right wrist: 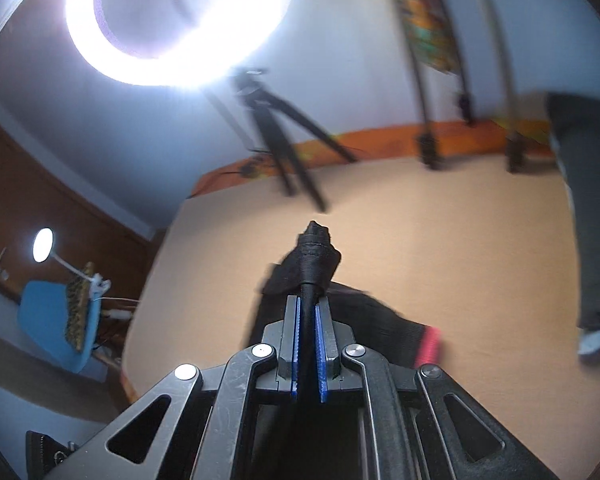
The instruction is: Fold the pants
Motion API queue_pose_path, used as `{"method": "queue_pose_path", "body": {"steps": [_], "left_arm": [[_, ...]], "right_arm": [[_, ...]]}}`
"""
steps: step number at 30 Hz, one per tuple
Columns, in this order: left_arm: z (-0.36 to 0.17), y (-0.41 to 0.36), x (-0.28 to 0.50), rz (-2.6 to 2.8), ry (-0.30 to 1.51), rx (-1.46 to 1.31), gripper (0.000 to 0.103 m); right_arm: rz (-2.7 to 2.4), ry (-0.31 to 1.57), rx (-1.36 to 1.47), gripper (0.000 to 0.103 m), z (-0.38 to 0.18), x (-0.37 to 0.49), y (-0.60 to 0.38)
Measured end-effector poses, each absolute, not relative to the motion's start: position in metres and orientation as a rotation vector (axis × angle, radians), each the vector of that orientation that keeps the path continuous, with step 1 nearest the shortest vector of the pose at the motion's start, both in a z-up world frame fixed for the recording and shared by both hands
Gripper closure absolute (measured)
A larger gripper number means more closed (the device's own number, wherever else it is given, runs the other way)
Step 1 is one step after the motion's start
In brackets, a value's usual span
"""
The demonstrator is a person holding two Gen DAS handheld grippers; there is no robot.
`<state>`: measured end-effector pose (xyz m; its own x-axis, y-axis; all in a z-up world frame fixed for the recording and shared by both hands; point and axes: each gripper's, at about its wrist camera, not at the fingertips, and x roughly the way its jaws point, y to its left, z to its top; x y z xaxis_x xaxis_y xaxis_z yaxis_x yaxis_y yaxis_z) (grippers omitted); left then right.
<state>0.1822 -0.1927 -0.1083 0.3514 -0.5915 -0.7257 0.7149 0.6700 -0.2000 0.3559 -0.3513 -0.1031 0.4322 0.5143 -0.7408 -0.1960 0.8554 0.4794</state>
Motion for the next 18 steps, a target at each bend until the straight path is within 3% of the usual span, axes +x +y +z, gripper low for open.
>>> {"method": "queue_pose_path", "body": {"steps": [9, 16, 18], "left_arm": [[-0.143, -0.228, 0.192, -0.879, 0.97, 0.212, 0.095], [-0.137, -0.231, 0.184, -0.919, 0.976, 0.232, 0.071], [-0.13, -0.22, 0.179, -0.918, 0.968, 0.219, 0.063]], "right_arm": [[0.385, 1.117, 0.359, 0.099, -0.165, 0.373, -0.393], [0.372, 1.111, 0.318, 0.098, -0.166, 0.378, -0.388], [0.354, 1.114, 0.285, 0.093, -0.165, 0.377, -0.389]]}}
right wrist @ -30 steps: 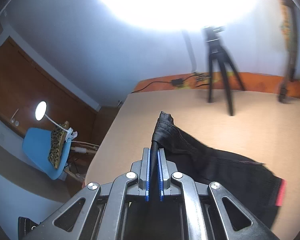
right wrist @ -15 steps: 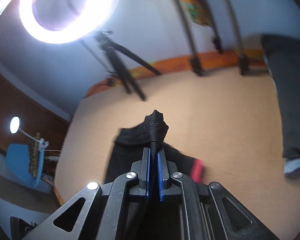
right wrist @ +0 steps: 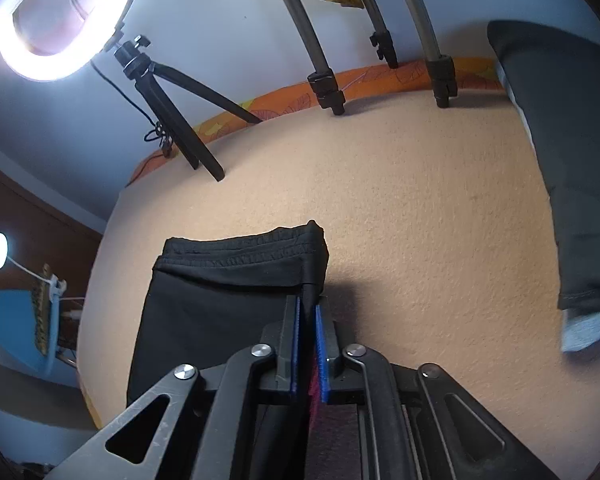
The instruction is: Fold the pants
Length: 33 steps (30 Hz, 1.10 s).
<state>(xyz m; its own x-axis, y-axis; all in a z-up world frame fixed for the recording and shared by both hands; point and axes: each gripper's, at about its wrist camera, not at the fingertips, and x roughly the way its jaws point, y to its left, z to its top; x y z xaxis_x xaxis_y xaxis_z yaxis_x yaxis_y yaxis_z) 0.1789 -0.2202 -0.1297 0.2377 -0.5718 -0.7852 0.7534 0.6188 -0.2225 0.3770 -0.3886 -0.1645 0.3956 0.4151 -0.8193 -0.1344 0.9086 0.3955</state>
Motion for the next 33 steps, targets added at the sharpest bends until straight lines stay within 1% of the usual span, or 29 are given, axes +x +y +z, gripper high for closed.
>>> {"method": "queue_pose_path", "body": {"steps": [1, 2, 3, 4, 5, 6, 7, 9, 13, 14, 17, 21, 26, 29, 33], "left_arm": [[-0.125, -0.212, 0.176, -0.915, 0.964, 0.205, 0.058], [-0.122, -0.205, 0.174, -0.912, 0.958, 0.193, 0.057], [-0.117, -0.198, 0.175, -0.906, 0.948, 0.183, 0.057], [-0.111, -0.183, 0.172, -0.885, 0.93, 0.174, 0.057], [-0.107, -0.172, 0.171, -0.867, 0.92, 0.161, 0.056], [-0.103, -0.158, 0.17, -0.846, 0.912, 0.137, 0.053], [-0.101, -0.144, 0.171, -0.819, 0.903, 0.117, 0.051], [-0.102, -0.124, 0.174, -0.764, 0.892, 0.108, 0.051], [-0.114, -0.094, 0.193, -0.656, 0.918, 0.087, 0.051], [-0.117, -0.093, 0.195, -0.643, 0.924, 0.086, 0.051], [-0.128, -0.086, 0.208, -0.627, 0.963, 0.022, 0.05], [-0.148, -0.095, 0.215, -0.614, 0.991, 0.031, 0.05], [-0.169, -0.103, 0.206, -0.584, 0.979, 0.15, 0.05], [-0.169, -0.094, 0.215, -0.598, 0.99, 0.066, 0.05], [-0.167, -0.09, 0.234, -0.59, 0.998, -0.018, 0.049]], "right_arm": [[0.344, 1.106, 0.258, 0.09, -0.161, 0.375, -0.389], [0.328, 1.094, 0.227, 0.081, -0.156, 0.373, -0.39], [0.322, 1.083, 0.21, 0.077, -0.153, 0.37, -0.392], [0.316, 1.074, 0.201, 0.076, -0.148, 0.367, -0.396], [0.314, 1.071, 0.206, 0.07, -0.145, 0.364, -0.4], [0.318, 1.066, 0.221, 0.061, -0.142, 0.36, -0.405], [0.322, 1.062, 0.236, 0.06, -0.138, 0.354, -0.408], [0.363, 1.047, 0.258, 0.06, -0.131, 0.339, -0.411], [0.416, 1.05, 0.2, 0.06, -0.127, 0.306, -0.397], [0.419, 1.052, 0.179, 0.06, -0.128, 0.299, -0.393], [0.419, 1.064, 0.161, 0.051, -0.136, 0.293, -0.386], [0.406, 1.102, 0.181, 0.05, -0.158, 0.298, -0.383], [0.422, 1.117, 0.235, 0.05, -0.177, 0.31, -0.384], [0.444, 1.127, 0.275, 0.05, -0.186, 0.315, -0.384], [0.461, 1.115, 0.307, 0.046, -0.192, 0.316, -0.384]]}}
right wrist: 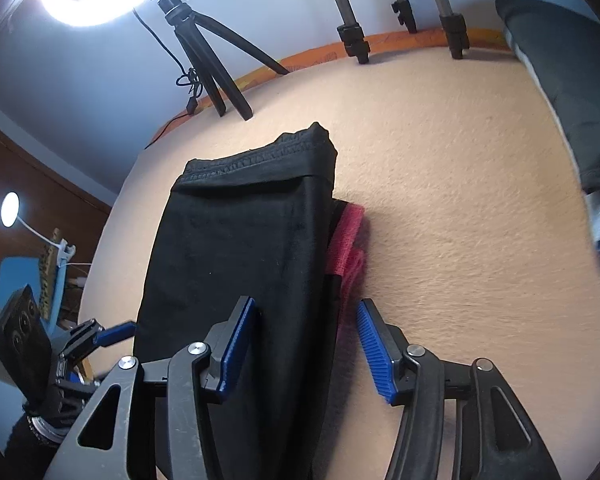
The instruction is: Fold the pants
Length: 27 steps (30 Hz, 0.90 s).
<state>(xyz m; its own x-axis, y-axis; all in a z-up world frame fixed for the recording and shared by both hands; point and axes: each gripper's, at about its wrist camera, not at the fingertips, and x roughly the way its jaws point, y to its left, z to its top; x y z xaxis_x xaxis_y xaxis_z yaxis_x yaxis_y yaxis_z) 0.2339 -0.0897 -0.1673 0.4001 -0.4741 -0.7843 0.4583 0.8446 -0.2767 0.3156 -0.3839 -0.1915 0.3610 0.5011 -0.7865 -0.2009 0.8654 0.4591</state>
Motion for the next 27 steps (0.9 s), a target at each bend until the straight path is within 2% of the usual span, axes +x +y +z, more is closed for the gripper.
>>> {"method": "queue_pose_path", "body": {"steps": [12, 13, 14, 15, 19, 22, 27], "left_arm": [[-0.184, -0.1, 0.282, -0.585, 1.005, -0.258, 0.048], [-0.185, -0.101, 0.283, -0.589, 1.001, -0.273, 0.048], [-0.185, -0.103, 0.284, -0.59, 0.998, -0.27, 0.048], [-0.184, -0.106, 0.284, -0.59, 0.989, -0.256, 0.049], [-0.184, -0.111, 0.281, -0.577, 0.973, -0.234, 0.068], [-0.182, -0.105, 0.279, -0.571, 0.967, -0.256, 0.079], [-0.17, -0.108, 0.27, -0.557, 0.92, -0.212, 0.09]], "right_arm": [[0.517, 1.086, 0.363, 0.048, -0.195, 0.306, -0.392], [0.519, 1.083, 0.368, 0.051, -0.195, 0.305, -0.392], [0.532, 1.093, 0.38, 0.06, -0.197, 0.305, -0.391], [0.527, 1.084, 0.393, 0.064, -0.198, 0.305, -0.392], [0.52, 1.072, 0.399, 0.074, -0.199, 0.302, -0.389], [0.521, 1.058, 0.418, 0.081, -0.197, 0.3, -0.392], [0.514, 1.024, 0.383, 0.09, -0.184, 0.293, -0.385]]}}
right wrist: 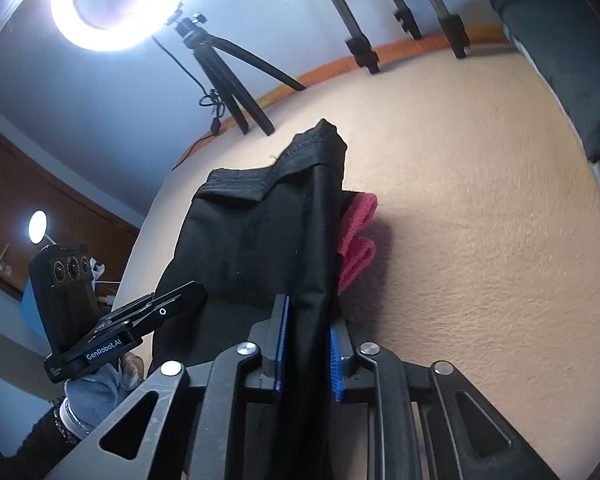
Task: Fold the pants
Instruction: 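Lift the folded trousers with both grippers and carry them toward the green-striped pillow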
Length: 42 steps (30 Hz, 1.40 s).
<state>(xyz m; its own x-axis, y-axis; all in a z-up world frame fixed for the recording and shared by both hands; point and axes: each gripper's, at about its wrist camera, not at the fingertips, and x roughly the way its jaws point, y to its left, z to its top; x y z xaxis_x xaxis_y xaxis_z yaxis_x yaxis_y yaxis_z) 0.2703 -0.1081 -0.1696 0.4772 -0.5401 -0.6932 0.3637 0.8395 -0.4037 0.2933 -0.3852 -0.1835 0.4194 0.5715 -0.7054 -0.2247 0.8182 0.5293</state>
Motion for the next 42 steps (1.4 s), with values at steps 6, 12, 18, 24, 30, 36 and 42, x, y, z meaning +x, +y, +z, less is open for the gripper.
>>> {"method": "queue_pose_path", "body": {"steps": [6, 12, 18, 24, 30, 36, 42], "left_arm": [[-0.148, -0.115, 0.26, -0.575, 0.855, -0.167, 0.094], [-0.127, -0.121, 0.255, -0.597, 0.805, -0.166, 0.095], [-0.099, -0.145, 0.252, -0.644, 0.744, -0.108, 0.095], [-0.073, -0.184, 0.257, -0.706, 0.695, -0.061, 0.095], [-0.059, -0.235, 0.265, -0.775, 0.66, -0.023, 0.095], [-0.054, -0.297, 0.279, -0.838, 0.64, 0.002, 0.095], [-0.054, -0.354, 0.295, -0.869, 0.624, 0.028, 0.095]], "right_arm": [[0.52, 0.976, 0.345, 0.092, -0.16, 0.28, -0.379], [0.513, 0.913, 0.34, 0.092, -0.135, 0.266, -0.386], [0.479, 0.837, 0.323, 0.092, -0.108, 0.251, -0.405], [0.435, 0.775, 0.342, 0.092, -0.084, 0.239, -0.442], [0.365, 0.73, 0.323, 0.092, -0.055, 0.231, -0.487], [0.28, 0.712, 0.306, 0.092, -0.034, 0.233, -0.542], [0.205, 0.706, 0.294, 0.092, -0.02, 0.247, -0.595]]}}
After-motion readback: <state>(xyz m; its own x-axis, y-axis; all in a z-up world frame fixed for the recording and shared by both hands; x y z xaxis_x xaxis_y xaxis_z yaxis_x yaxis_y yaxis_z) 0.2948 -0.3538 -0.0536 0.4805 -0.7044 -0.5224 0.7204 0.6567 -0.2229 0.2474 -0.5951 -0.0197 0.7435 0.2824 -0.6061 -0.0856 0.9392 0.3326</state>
